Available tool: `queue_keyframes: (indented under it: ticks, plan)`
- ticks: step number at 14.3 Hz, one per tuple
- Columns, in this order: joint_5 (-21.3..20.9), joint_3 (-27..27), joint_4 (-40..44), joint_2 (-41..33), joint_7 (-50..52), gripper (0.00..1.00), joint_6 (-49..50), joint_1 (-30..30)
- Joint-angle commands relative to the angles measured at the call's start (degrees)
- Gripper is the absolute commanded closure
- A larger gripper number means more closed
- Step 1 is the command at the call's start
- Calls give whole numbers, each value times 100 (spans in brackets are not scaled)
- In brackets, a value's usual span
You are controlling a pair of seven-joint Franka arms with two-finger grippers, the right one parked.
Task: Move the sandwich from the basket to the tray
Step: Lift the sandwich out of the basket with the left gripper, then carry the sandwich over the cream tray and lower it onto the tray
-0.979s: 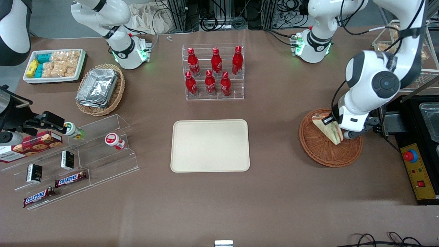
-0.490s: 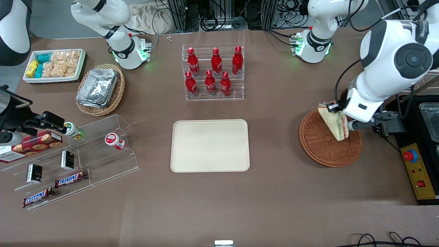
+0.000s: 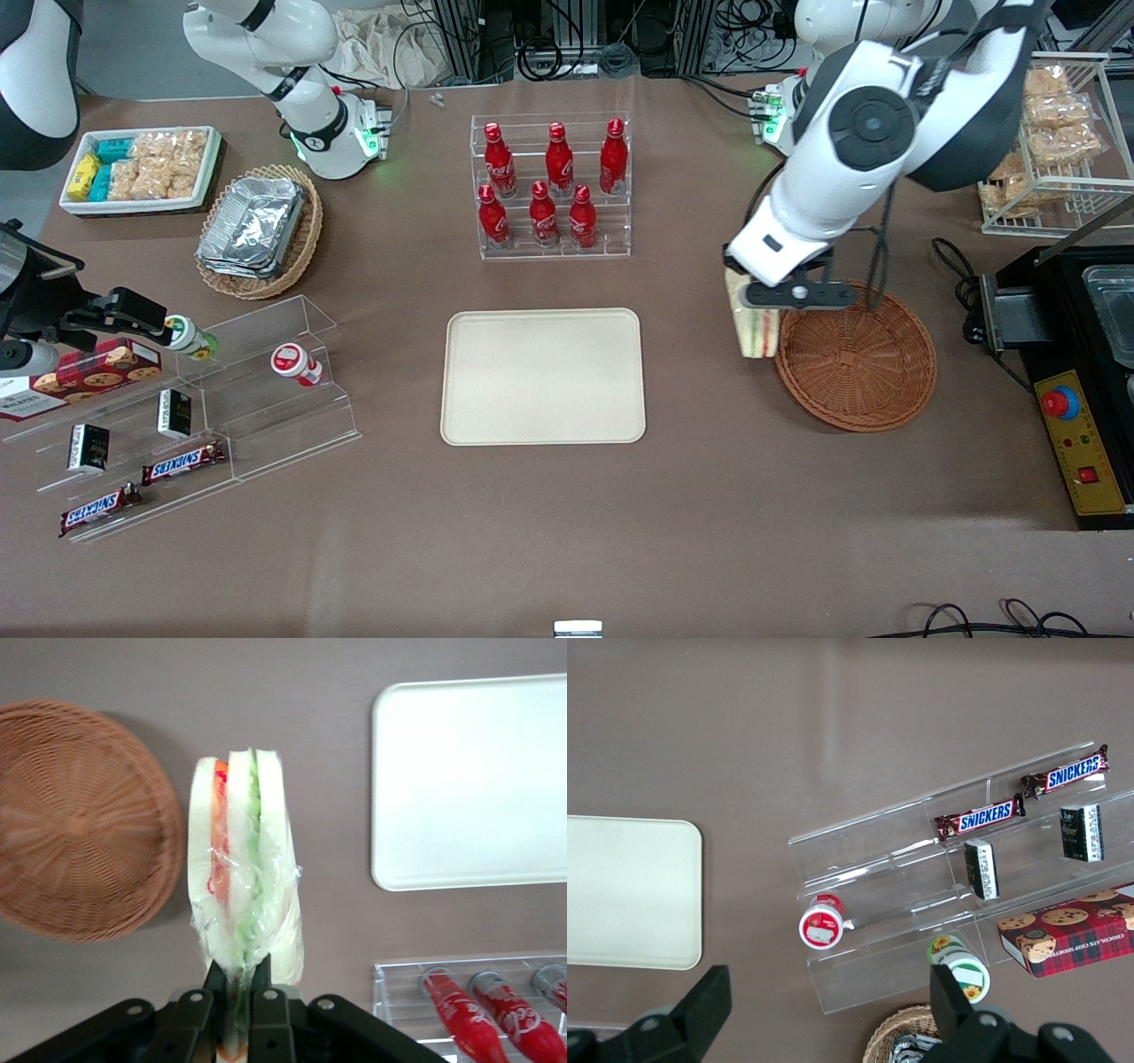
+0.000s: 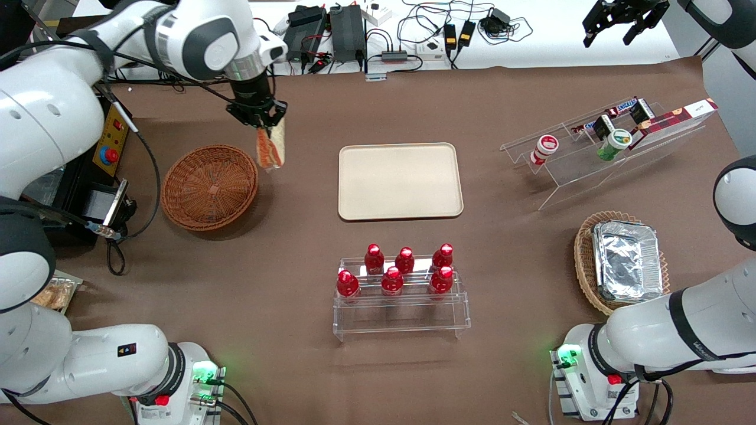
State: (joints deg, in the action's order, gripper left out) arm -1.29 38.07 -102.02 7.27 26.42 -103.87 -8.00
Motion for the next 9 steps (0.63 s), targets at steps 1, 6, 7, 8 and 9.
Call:
queue_keyframes:
  ticks: [1,6,7,8,9]
  plan:
    - [-335,175,489,755,319,93,-212,350]
    - [-855,175,1027,1855,698,95,-396,887]
    - [-864,149,1009,1961,724,95,-624,958]
    - [-907,148,974,2093,873,95,-869,993]
    - [-1073,148,965,2259,1065,95,-1028,1080]
